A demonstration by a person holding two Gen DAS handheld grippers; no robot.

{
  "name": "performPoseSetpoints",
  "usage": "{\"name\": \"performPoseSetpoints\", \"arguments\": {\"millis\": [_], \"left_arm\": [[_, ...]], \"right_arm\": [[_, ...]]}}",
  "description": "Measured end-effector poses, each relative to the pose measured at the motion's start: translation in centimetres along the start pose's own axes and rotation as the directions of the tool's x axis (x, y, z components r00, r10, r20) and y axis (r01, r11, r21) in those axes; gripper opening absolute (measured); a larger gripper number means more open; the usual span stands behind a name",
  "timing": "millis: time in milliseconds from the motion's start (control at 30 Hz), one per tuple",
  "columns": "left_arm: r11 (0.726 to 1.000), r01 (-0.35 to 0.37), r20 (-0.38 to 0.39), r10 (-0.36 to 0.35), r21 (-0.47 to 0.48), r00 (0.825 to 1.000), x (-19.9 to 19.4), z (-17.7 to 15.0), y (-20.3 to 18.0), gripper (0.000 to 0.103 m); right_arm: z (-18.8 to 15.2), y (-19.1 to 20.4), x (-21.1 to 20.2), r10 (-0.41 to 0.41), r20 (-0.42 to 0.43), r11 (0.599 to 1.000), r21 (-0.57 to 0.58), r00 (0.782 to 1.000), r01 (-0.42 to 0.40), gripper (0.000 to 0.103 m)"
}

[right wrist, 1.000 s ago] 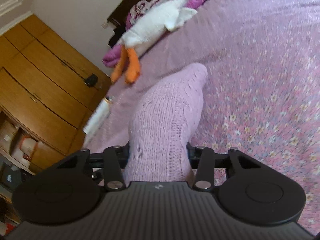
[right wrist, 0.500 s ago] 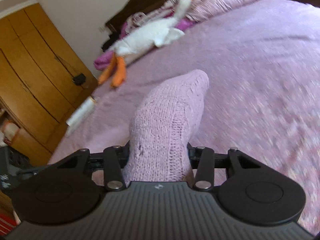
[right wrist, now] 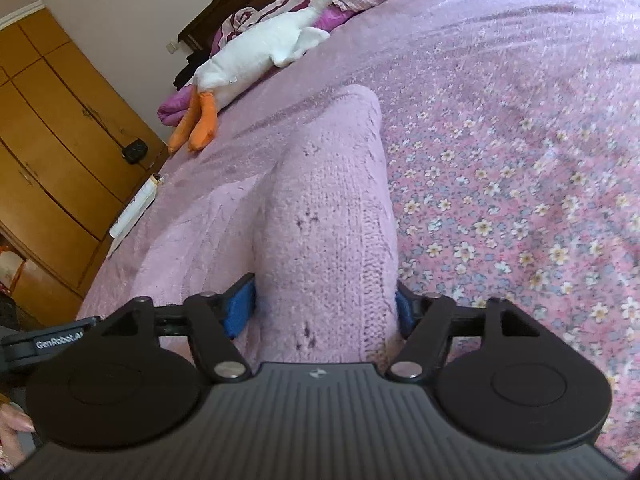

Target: Fold small clothes

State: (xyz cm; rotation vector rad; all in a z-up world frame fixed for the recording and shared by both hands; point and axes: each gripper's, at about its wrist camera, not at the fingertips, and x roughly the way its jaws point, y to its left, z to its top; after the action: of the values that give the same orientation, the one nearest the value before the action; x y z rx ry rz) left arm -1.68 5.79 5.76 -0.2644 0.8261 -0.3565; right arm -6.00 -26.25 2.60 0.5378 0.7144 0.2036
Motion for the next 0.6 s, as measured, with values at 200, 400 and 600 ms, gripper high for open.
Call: {"name": "performPoseSetpoints", "arguments": {"millis": [200,400,600], "left_arm": [[0.998,-0.069,0.048,0.069,0.008,0.996,-3.1,-0.7,-0.4,0.072],[0.991,-0.125,0.032,0.124,0.039,0.992,-4.2,-1.8,-1.6,0.073],[0.974,-0.210,0.028,0.208,0.083,0.978,-4.3,-4.2,-2.5,0.086]], "right_arm": [[-0.3,0.7,-3.0,-0.014,0.040,0.995,-0.098,0.999,0.017,0.084],[-1.2,1.8,-5.7,-0.036,0.040,0.980,-0.192,0.999,0.043,0.088],[-2.9,2.4,-7.0,-0.113,0.029,0.959,-0.259,0.993,0.117,0.089]]}}
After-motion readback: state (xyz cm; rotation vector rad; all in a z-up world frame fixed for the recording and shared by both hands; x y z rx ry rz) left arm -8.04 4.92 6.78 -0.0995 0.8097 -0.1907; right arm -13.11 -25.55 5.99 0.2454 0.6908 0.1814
